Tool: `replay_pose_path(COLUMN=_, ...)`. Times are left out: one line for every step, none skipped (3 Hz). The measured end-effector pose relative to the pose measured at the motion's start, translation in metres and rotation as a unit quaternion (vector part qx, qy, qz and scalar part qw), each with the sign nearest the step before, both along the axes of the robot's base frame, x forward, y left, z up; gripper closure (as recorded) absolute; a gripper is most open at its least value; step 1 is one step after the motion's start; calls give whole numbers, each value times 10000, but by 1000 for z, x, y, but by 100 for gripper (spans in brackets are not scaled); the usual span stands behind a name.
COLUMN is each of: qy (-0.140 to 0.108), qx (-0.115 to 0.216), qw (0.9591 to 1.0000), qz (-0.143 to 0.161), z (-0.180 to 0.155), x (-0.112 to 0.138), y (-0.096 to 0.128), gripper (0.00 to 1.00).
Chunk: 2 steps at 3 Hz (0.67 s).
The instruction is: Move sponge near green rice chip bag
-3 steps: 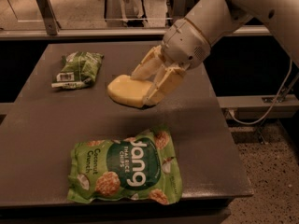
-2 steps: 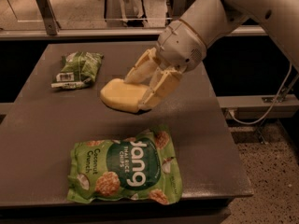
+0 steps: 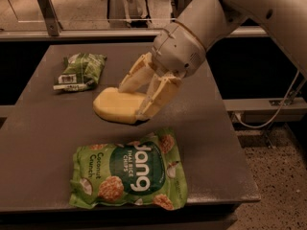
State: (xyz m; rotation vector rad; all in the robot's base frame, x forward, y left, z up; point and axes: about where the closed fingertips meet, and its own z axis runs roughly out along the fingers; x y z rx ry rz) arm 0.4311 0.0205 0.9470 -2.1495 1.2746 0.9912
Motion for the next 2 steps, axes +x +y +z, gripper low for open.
replay_pose_path(qy=85, qx=-68, qw=9999, qz=133, z=-4, x=-5, y=7, gripper=81)
replay_pose_path(qy=206, qx=-154, qw=9995, qz=210, z=-9, x=-5, y=11, gripper=59)
